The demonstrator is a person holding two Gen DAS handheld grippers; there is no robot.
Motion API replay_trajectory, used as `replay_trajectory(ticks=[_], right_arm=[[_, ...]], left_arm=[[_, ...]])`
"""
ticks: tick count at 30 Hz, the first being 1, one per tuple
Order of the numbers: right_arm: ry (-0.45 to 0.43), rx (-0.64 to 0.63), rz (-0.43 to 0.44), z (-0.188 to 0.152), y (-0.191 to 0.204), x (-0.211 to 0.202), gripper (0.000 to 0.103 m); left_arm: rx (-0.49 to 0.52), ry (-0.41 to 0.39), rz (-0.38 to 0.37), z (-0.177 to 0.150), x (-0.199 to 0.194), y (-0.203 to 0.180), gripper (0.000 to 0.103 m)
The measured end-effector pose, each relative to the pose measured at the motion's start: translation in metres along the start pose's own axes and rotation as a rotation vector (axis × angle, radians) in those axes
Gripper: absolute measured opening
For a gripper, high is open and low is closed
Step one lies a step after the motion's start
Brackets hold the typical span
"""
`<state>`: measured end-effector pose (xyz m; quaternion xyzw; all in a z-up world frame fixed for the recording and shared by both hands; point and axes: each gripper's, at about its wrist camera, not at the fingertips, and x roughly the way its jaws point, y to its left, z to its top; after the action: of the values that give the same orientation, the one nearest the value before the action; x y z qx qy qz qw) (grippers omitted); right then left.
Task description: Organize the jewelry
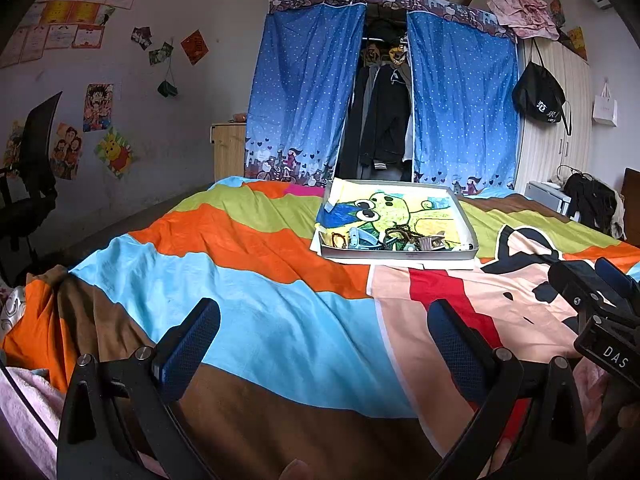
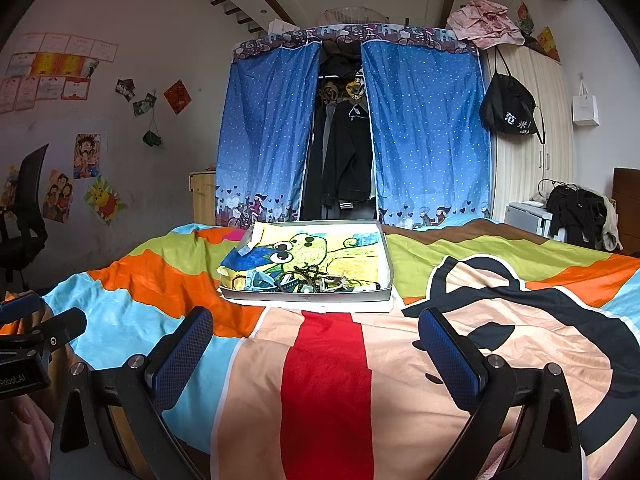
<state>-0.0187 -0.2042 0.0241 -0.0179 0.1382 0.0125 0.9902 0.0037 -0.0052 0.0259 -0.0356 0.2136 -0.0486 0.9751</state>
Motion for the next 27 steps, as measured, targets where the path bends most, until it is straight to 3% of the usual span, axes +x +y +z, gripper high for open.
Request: replay_trajectory(ticks=[20,27], right_arm=[[0.002,-0.001,0.0,0.0014,0.0007,-0.0005,0.103],[0.003,-0.002,0.001,0.0004,0.0016,-0.0004,0.103]], left_arm=[[-0.01,0.009,-0.007,-0.0014,-0.0017,0.0027,0.102],[-0.019,0.007,0.027,-0.0008,-0.003,0.0083,0.102]])
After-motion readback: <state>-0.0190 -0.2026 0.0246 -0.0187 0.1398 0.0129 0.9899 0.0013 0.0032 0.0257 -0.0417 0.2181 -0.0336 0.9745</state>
